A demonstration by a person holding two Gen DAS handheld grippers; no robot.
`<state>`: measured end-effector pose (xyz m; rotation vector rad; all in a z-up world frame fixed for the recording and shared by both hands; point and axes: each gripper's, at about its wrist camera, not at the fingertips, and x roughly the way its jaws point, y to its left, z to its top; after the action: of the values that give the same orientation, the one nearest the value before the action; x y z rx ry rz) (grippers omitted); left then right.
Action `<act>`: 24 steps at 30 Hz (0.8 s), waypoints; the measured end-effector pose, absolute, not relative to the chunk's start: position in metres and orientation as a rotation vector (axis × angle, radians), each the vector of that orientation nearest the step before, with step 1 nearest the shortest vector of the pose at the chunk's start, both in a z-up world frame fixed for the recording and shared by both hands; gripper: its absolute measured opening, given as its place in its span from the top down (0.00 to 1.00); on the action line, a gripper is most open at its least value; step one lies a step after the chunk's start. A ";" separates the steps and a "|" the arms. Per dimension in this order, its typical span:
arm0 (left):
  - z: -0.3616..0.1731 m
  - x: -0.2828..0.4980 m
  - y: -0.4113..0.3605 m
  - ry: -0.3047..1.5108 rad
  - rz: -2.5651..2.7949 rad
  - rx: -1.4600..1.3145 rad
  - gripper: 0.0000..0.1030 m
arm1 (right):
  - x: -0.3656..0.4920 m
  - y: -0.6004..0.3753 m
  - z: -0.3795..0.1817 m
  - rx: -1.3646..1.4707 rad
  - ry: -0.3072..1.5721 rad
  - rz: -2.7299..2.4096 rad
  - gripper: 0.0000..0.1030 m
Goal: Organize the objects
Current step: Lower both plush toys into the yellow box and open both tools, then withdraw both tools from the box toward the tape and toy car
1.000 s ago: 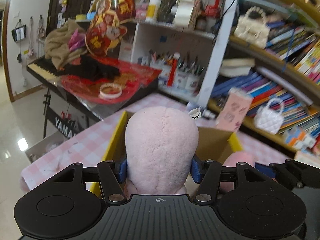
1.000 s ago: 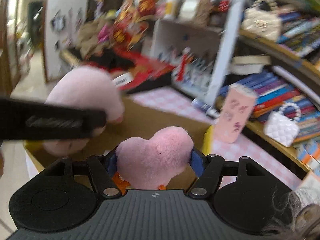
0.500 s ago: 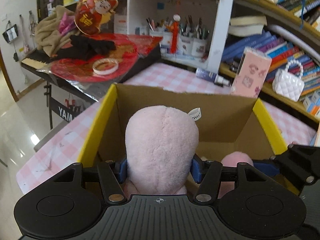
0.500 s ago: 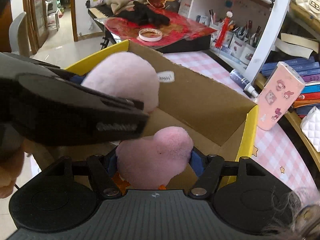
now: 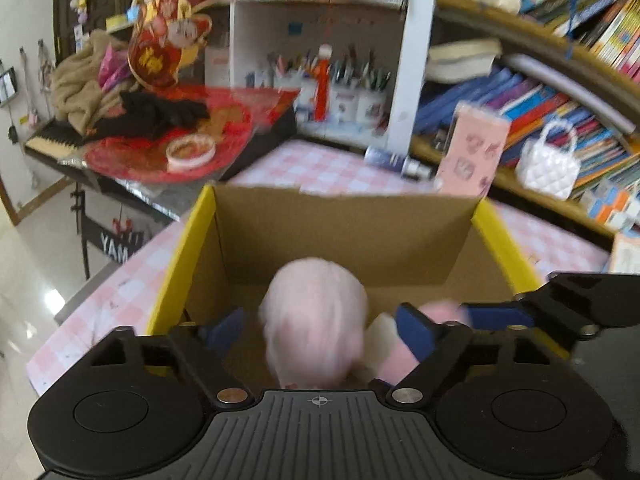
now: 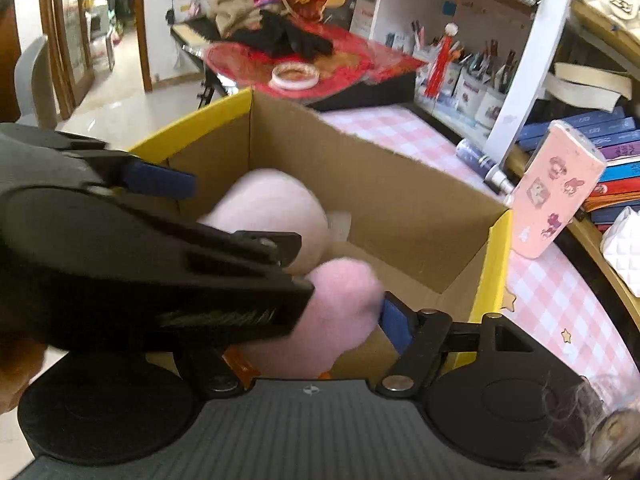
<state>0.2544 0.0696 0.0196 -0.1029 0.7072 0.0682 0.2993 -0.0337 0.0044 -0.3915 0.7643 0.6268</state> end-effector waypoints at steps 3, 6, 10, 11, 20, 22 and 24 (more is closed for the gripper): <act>0.035 0.238 0.072 0.648 0.044 -0.134 0.14 | 0.293 -0.040 0.013 -0.366 0.730 0.584 0.31; 0.051 0.218 0.076 0.584 0.039 -0.159 0.13 | 0.282 -0.049 0.026 -0.324 0.685 0.559 0.31; 0.069 0.185 0.079 0.501 0.042 -0.166 0.12 | 0.256 -0.058 0.046 -0.288 0.595 0.514 0.31; 0.072 0.177 0.079 0.485 0.047 -0.163 0.11 | 0.249 -0.060 0.051 -0.276 0.578 0.501 0.31; 0.065 0.107 0.071 0.487 0.054 -0.080 0.09 | 0.169 -0.082 0.056 -0.159 0.518 0.334 0.32; 0.058 0.093 0.068 0.508 0.055 -0.075 0.09 | 0.149 -0.086 0.048 -0.153 0.531 0.305 0.33; 0.049 0.080 0.066 0.539 0.051 -0.085 0.09 | 0.130 -0.089 0.040 -0.147 0.550 0.280 0.33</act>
<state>0.0799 0.0660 0.0495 -0.0849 0.5386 0.0515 0.1296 -0.0888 0.0397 -0.1472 0.5497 0.2799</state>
